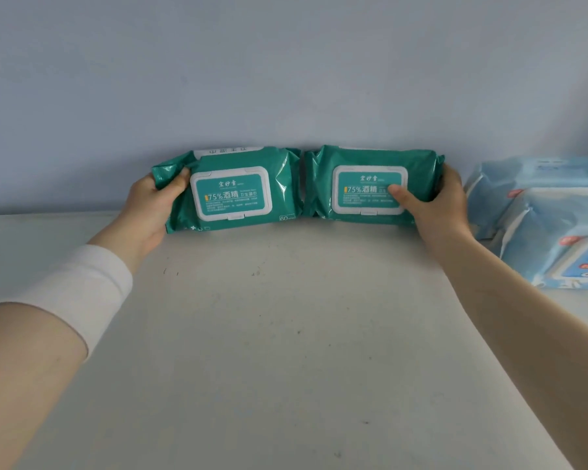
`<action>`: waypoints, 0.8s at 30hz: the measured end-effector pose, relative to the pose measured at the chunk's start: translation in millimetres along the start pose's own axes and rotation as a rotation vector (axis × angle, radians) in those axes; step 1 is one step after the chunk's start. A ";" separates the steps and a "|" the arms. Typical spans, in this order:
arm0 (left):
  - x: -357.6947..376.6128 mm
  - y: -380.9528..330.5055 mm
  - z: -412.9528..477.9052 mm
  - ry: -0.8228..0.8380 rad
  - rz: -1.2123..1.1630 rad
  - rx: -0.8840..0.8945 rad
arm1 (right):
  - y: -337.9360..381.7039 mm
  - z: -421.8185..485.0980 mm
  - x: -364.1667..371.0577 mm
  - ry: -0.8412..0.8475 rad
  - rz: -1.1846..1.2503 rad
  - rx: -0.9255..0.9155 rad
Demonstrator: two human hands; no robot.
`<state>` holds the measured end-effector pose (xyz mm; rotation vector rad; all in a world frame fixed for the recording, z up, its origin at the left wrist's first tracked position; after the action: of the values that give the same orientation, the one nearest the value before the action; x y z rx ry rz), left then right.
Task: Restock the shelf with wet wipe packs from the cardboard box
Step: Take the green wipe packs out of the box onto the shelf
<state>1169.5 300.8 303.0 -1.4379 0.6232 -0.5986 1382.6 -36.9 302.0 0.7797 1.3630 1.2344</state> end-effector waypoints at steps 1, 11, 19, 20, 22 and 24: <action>-0.9 -1.8 0.4 -0.017 0.005 0.001 | 3.0 -1.5 -0.4 -0.017 -0.027 -0.002; -19.7 -14.3 -63.8 -0.130 0.793 -0.098 | 60.2 -102.2 33.3 0.109 -1.000 -0.204; 57.6 -45.2 -184.3 0.637 1.644 0.178 | 58.4 -230.2 -7.1 0.368 -1.347 0.053; 68.4 -49.1 -202.2 0.721 1.677 0.157 | 58.5 -245.5 -21.3 0.399 -1.357 0.099; 88.3 -57.8 -238.8 0.871 1.724 0.078 | 59.3 -273.9 -55.3 0.445 -1.366 0.199; 111.1 -68.5 -278.5 0.993 1.722 -0.012 | 58.7 -301.4 -97.1 0.478 -1.387 0.296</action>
<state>1050.7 22.5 358.4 -0.0979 2.2239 0.1862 1100.9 -186.3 347.0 -0.3809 1.9242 0.0796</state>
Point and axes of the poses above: each hand's wrist, its own z-axis towards the middle knuckle, its own x-axis out of the palm, y = z × x, the point moved 8 cm from there along z, towards the middle knuckle, and after that the axes turned 3 degrees about y, right-handed, at the moved point
